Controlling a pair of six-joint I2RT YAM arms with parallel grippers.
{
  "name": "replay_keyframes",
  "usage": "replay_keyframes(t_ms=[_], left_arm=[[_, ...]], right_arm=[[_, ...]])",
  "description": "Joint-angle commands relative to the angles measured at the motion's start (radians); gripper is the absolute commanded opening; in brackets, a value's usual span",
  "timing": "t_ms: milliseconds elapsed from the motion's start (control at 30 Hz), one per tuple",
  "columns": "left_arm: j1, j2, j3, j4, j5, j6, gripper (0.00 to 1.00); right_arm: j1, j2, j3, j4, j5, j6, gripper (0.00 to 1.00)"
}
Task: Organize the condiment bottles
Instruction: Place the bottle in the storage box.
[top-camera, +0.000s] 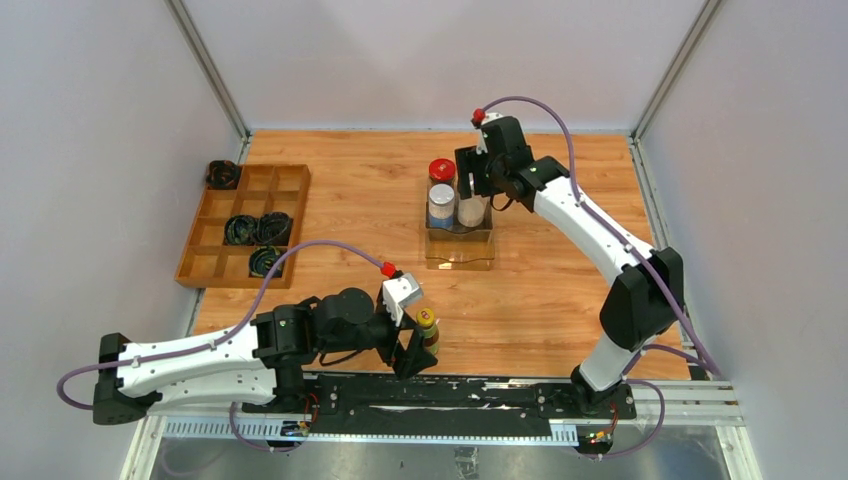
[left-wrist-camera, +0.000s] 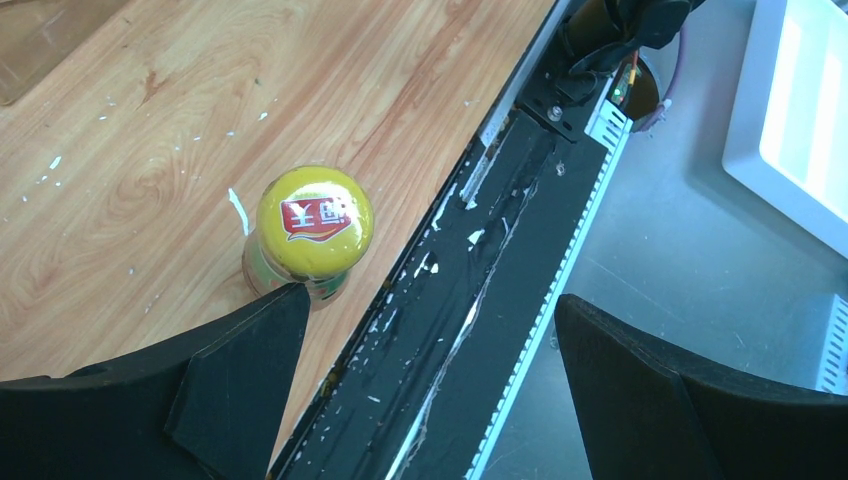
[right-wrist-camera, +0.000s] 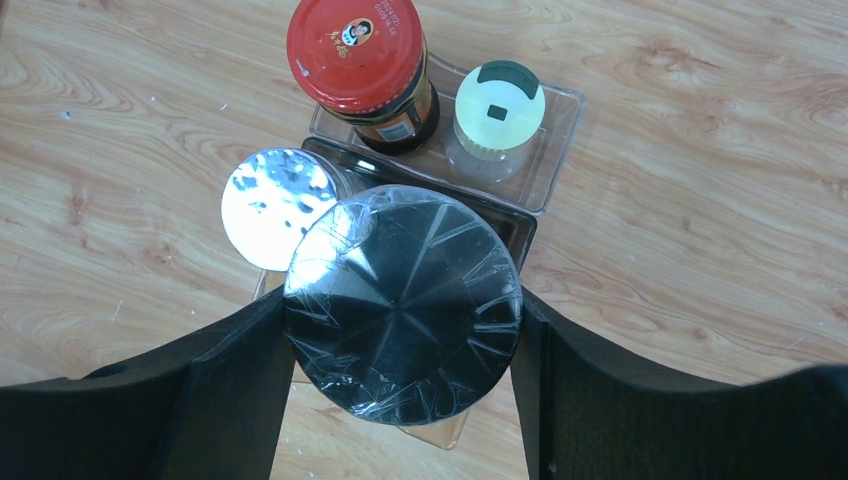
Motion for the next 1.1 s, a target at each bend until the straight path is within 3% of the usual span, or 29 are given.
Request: replay_keyframes(t_ms=[0, 1067], left_arm=[[0.007, 0.009, -0.020, 0.038, 0.013, -0.001, 1.00], [0.012, 0.036, -0.042, 0.063, 0.021, 0.002, 1.00]], right_arm=[[0.016, 0.008, -0.020, 0.075, 0.026, -0.022, 0.57], [0.016, 0.031, -0.196, 0.229, 0.046, -0.028, 0.58]])
